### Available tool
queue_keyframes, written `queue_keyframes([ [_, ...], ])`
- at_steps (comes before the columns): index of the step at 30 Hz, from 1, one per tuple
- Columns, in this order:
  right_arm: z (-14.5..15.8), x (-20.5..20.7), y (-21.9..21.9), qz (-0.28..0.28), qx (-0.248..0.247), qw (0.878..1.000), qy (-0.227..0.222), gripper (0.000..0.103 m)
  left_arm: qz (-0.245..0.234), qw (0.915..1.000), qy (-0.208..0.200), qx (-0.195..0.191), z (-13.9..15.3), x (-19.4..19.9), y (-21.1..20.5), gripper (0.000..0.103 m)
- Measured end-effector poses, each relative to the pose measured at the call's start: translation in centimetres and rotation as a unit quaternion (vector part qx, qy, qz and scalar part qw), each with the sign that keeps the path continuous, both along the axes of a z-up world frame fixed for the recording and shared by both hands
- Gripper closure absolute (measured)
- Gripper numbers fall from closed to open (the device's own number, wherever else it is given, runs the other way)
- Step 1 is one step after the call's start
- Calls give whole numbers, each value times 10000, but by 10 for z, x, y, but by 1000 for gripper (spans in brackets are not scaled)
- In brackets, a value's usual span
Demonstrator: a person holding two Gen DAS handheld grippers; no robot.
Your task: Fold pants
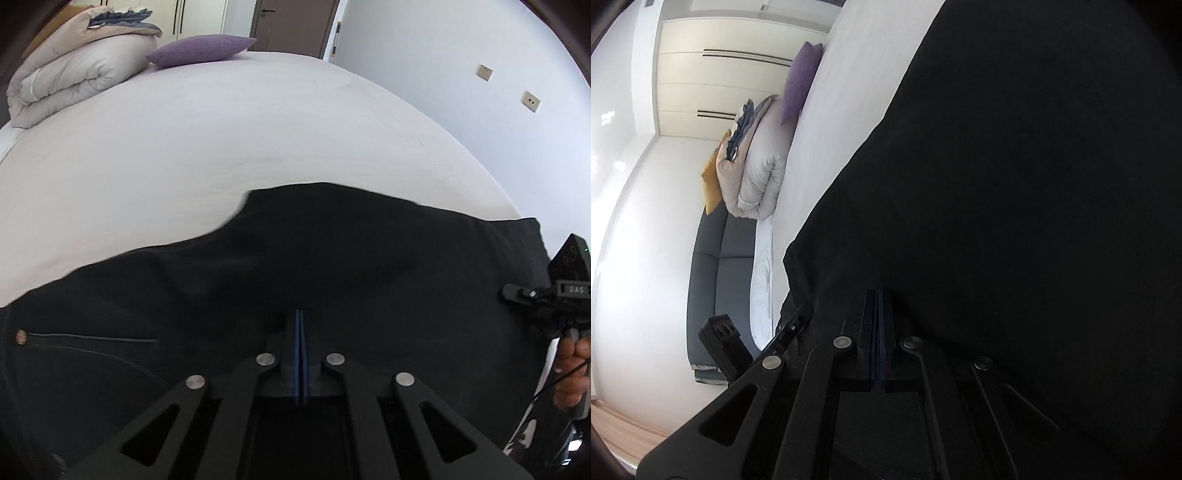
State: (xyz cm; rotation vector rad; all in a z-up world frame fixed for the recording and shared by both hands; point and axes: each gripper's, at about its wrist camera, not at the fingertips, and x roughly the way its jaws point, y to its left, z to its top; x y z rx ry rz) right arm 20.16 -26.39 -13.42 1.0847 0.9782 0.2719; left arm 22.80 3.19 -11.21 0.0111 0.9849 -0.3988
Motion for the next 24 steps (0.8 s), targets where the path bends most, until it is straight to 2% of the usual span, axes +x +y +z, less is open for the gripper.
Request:
queue_keyframes([
  [1, 1, 3, -3, -86, -59, 9999, -1, 103, 82, 10000, 11, -24, -1, 4, 16, 101],
  [3, -5, -21, -56, -276, 15, 9996, -1, 103, 348, 9991, 22, -236, -3, 11, 58, 98],
  [5, -12, -20, -66, -437, 45, 9990, -17, 103, 389, 9968, 88, -693, -4, 15, 90, 98],
  [9, -13, -31, -78, -705, -37, 9975, -34, 103, 532, 9976, -162, -403, 3, 16, 126, 98],
  [11, -7, -37, -89, -833, -173, 9964, 26, 103, 884, 9956, -299, 38, 5, 15, 147, 98],
  [13, 2, -42, -93, -849, -341, 9958, 102, 103, 985, 9944, -304, -241, 8, 13, 165, 98],
  [14, 8, -33, -83, -735, -363, 9966, 68, 103, 1142, 9927, -396, -48, 9, 11, 168, 98],
  [18, 43, 24, 12, 538, -474, 9962, -499, 103, 1141, 9925, -441, 38, -3, 10, 159, 98],
  [20, 49, 61, 76, 1239, -427, 9895, -607, 103, 1165, 9922, -440, -77, -4, 10, 160, 98],
  [21, 46, 80, 107, 1540, -332, 9857, -592, 103, 1172, 9920, -423, -203, -3, 7, 175, 98],
  [24, 21, 127, 175, 2004, -181, 9791, -305, 103, 1227, 9894, -366, -679, -9, 8, 180, 98],
])
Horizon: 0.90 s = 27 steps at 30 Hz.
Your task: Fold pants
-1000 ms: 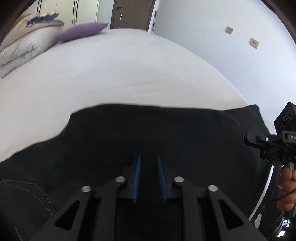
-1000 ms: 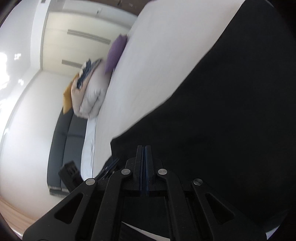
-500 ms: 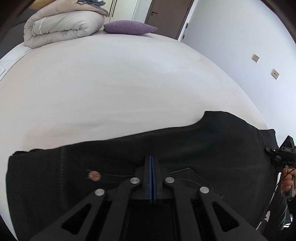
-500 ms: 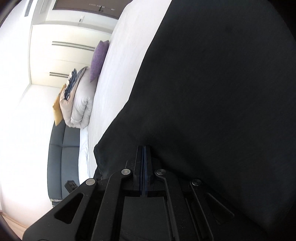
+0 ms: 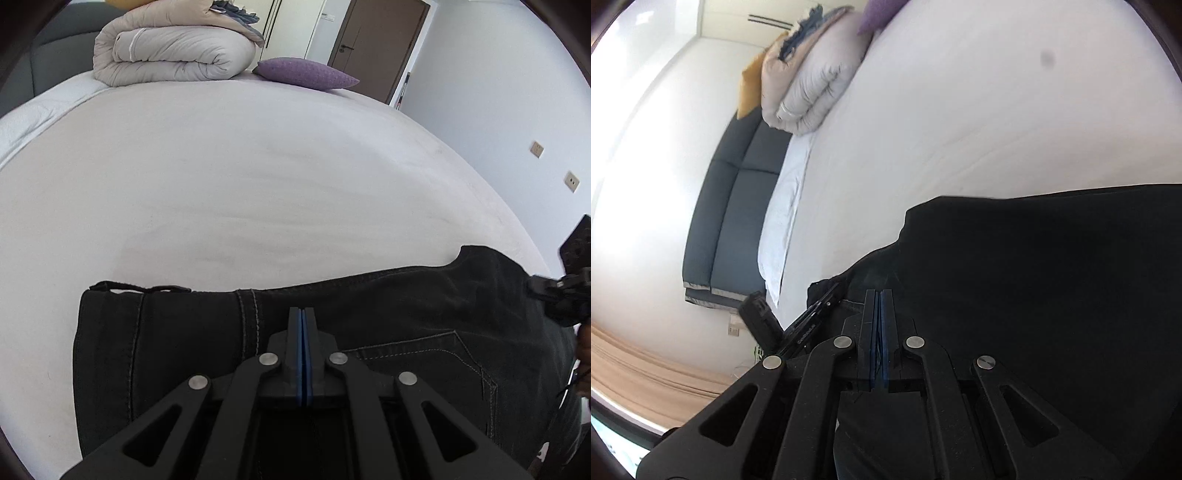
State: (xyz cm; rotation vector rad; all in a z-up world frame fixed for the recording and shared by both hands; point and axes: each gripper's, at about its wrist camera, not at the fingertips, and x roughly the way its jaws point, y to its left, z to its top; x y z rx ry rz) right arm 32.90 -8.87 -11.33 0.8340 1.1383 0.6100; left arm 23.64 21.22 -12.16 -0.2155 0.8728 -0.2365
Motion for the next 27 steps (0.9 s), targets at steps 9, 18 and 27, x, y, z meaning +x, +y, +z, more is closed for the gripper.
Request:
queue_keyframes([
  [9, -70, 80, 7, -1033, 13, 9937, 427, 103, 47, 9986, -57, -526, -9, 3, 12, 98],
  [18, -11, -18, -24, -535, 314, 9974, 376, 103, 94, 9990, 10, -430, -10, 4, 13, 97],
  [27, -41, -87, -193, -2434, 382, 9685, 353, 103, 167, 9989, 0, 439, -4, 4, -11, 97],
])
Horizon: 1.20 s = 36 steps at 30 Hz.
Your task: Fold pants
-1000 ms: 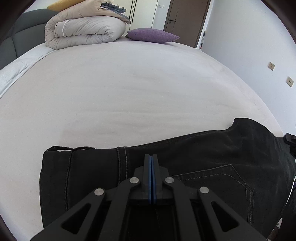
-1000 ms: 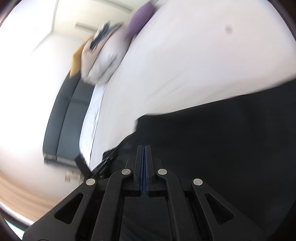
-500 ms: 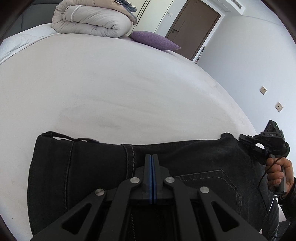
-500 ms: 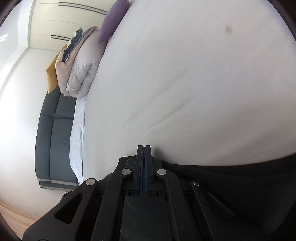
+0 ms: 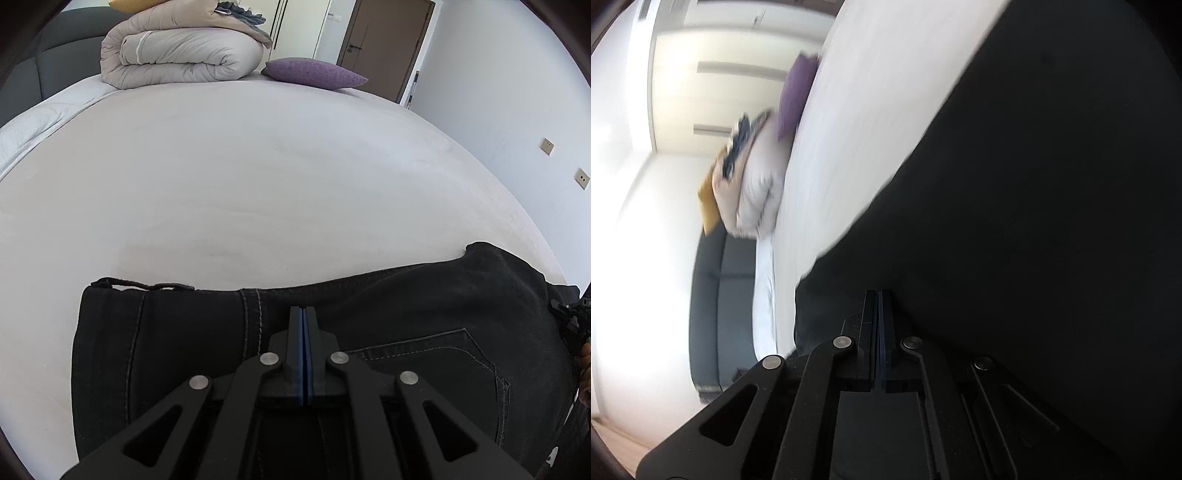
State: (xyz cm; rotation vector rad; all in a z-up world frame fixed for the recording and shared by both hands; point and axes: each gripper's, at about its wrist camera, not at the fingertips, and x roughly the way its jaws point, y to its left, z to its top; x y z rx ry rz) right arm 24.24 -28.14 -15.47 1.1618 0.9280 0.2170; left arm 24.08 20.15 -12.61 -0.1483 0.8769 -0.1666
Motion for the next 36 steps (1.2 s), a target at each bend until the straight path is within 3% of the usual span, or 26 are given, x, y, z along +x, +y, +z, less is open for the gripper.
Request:
queue_keyframes([
  [5, 19, -61, -120, -1354, -222, 9903, -234, 103, 16, 9995, -26, 317, 4, -4, -8, 97],
  [9, 48, -120, -163, -2066, -859, 9746, -122, 103, 216, 9959, 36, 877, 22, -13, -20, 98],
  [11, 58, -147, -175, -2387, -882, 9671, -75, 98, 190, 9952, -92, 960, 39, -23, -36, 97],
  [13, 70, -150, -163, -2187, -714, 9726, -332, 97, 38, 9957, -371, 844, 61, -34, -63, 96],
  [14, 74, -143, -151, -1954, -635, 9777, -435, 97, -89, 9964, -553, 641, 74, -40, -86, 90],
  [15, 78, -132, -135, -1639, -510, 9837, -532, 97, -271, 9965, -656, 451, 82, -44, -106, 78],
  [17, 72, -119, -115, -825, -78, 9944, -661, 97, -730, 9940, -800, 163, 93, -48, -162, 66],
  [19, 57, -103, -90, -223, 226, 9981, -520, 97, -1229, 9894, -766, -82, 92, -52, -215, 63],
  [21, 35, -94, -63, -16, 277, 9996, -109, 97, -1589, 9851, -627, -195, 82, -56, -259, 60],
  [23, 4, -101, -58, -150, 276, 9987, 398, 102, -1893, 9811, -389, -134, 63, -62, -293, 60],
  [25, -10, -119, -77, -457, 537, 9971, 296, 103, -2100, 9776, -107, 61, 40, -69, -314, 60],
  [26, -10, -115, -86, -572, 432, 9971, 250, 103, -2144, 9766, 62, 158, 27, -72, -319, 60],
  [28, -3, -134, -114, -880, 64, 9960, 157, 103, -2066, 9782, -154, 127, 19, -88, -315, 60],
  [31, 9, -156, -143, -1154, -244, 9930, 111, 102, -1974, 9802, -168, -19, 16, -101, -308, 60],
  [34, 37, -157, -138, -1159, -573, 9915, -171, 95, -1949, 9806, -203, 23, 16, -103, -309, 60],
  [35, 44, -150, -131, -1104, -452, 9923, -328, 91, -1912, 9814, -173, -3, 16, -101, -311, 60],
  [36, 48, -143, -125, -1039, -303, 9933, -399, 81, -1893, 9818, -158, -6, 16, -102, -312, 60],
])
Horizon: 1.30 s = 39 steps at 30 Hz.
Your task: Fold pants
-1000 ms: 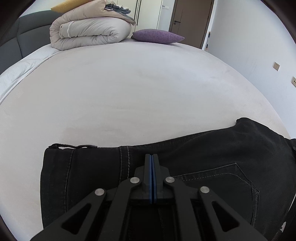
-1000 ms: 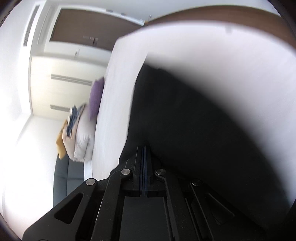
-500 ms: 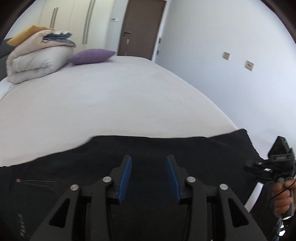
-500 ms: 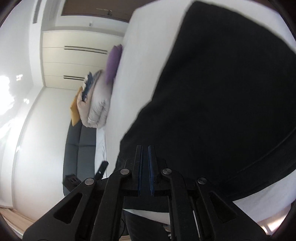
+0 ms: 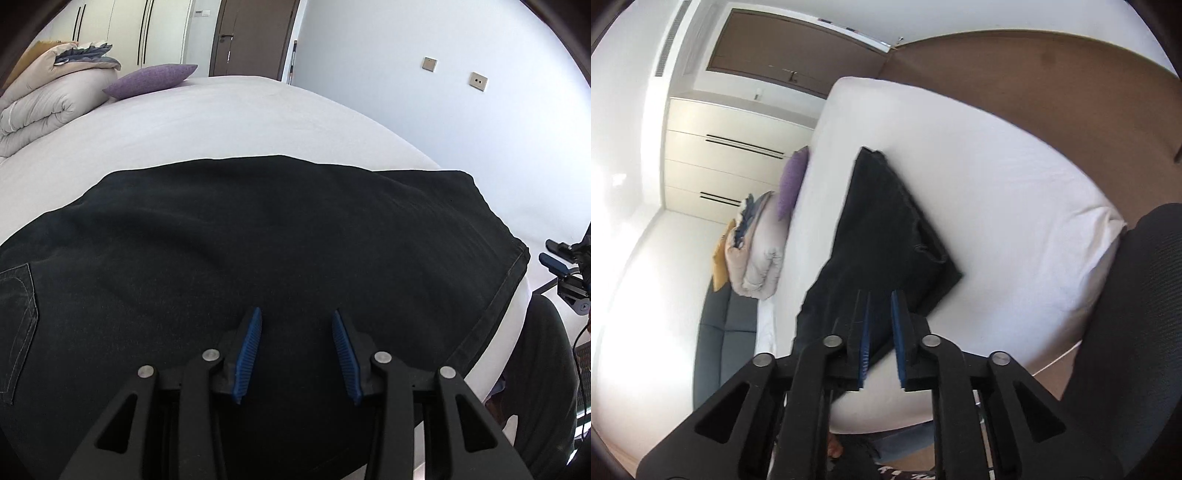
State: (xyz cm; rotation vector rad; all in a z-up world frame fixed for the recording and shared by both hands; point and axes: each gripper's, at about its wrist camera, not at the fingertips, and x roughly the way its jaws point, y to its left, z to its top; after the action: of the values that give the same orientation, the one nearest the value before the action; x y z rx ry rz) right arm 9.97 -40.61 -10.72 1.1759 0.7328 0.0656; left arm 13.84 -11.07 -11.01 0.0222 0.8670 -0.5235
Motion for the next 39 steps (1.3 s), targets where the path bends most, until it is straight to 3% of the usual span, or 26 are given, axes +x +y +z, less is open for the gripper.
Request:
queue_keyframes([
  [1, 1, 1, 4, 76, 138, 9999, -21, 63, 3, 10000, -1, 17, 0, -2, -2, 60],
  [3, 1, 0, 13, 154, 418, 9990, -94, 39, -7, 10000, -5, 31, -1, -5, -6, 60],
  [7, -12, 14, 31, 454, 850, 9953, 11, 39, 17, 10000, 11, -13, -1, -6, -1, 60],
  [10, -20, -12, 35, 517, 1206, 9912, 146, 39, 16, 10000, 4, -28, -2, -8, 8, 60],
  [12, -18, -34, 37, 522, 1185, 9914, 172, 39, 16, 10000, 2, -36, -2, -8, 8, 60],
  [21, -35, -45, 43, 448, 1271, 9904, 304, 41, 34, 10000, 4, -58, -2, -7, 11, 60],
  [26, -51, -39, 48, 378, 1357, 9890, 452, 46, 36, 10000, 6, -61, -1, -7, 11, 60],
  [29, -53, -32, 51, 390, 1376, 9888, 418, 64, 33, 10000, 4, -57, -2, -7, 11, 60],
  [33, -63, -30, 48, 285, 1242, 9902, 578, 98, 45, 10000, 4, -31, -1, -6, 9, 60],
  [39, -61, -44, 47, 274, 1030, 9926, 583, 100, 55, 9999, 79, 97, 5, -7, 4, 60],
])
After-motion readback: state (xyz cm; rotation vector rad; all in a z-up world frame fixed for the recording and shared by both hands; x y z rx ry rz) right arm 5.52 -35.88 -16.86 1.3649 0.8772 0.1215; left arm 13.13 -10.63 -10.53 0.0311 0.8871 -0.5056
